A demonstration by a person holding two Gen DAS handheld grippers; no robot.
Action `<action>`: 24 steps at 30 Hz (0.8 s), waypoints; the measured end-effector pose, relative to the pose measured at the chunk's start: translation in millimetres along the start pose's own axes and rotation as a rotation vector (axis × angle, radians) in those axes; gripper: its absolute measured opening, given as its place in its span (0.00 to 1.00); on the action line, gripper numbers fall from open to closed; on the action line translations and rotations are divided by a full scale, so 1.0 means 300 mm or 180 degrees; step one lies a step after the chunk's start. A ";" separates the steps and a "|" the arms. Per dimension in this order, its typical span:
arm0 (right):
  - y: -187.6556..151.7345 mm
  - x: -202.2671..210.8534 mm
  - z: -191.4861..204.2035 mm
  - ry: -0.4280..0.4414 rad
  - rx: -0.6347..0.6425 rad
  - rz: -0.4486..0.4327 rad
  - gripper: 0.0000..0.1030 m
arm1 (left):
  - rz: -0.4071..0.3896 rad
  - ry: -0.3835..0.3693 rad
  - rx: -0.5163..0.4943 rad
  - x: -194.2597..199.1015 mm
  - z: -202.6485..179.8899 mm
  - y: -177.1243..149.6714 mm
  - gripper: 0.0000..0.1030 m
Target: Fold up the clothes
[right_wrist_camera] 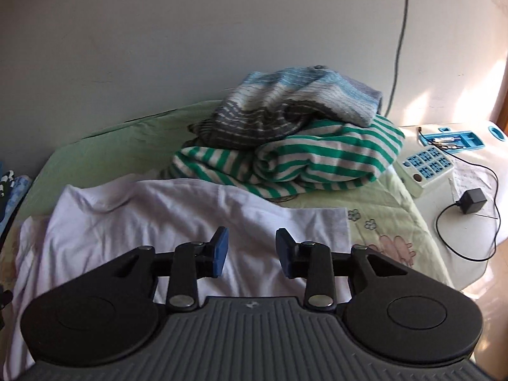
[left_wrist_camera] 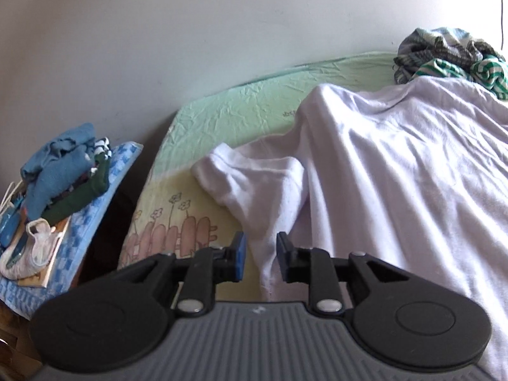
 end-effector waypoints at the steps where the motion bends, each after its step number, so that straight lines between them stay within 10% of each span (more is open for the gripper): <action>1: -0.012 0.008 0.030 0.0060 0.0053 0.0006 0.35 | 0.0016 -0.0022 -0.0029 -0.012 0.001 -0.005 0.24; 6: -0.070 0.027 0.123 0.0255 0.0196 0.0089 0.36 | 0.0061 0.0063 0.0010 -0.044 0.031 -0.016 0.07; 19: -0.105 -0.002 0.101 0.0214 0.0101 0.0226 0.35 | 0.0322 0.0842 0.0706 0.038 0.389 -0.178 0.01; 24: -0.076 -0.070 0.108 0.0274 0.0276 0.0357 0.35 | 0.0061 0.0491 0.0643 0.014 0.315 -0.014 0.01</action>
Point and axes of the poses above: each gripper's, at about its wrist camera, not at the fingertips, and x roughly against the way its jaws point, z to its left, y to its top, the point moved 7 cm from there along -x, roughly the way its jaws point, and after that the axes turned 7 degrees about -z, right-handed, at the moved point
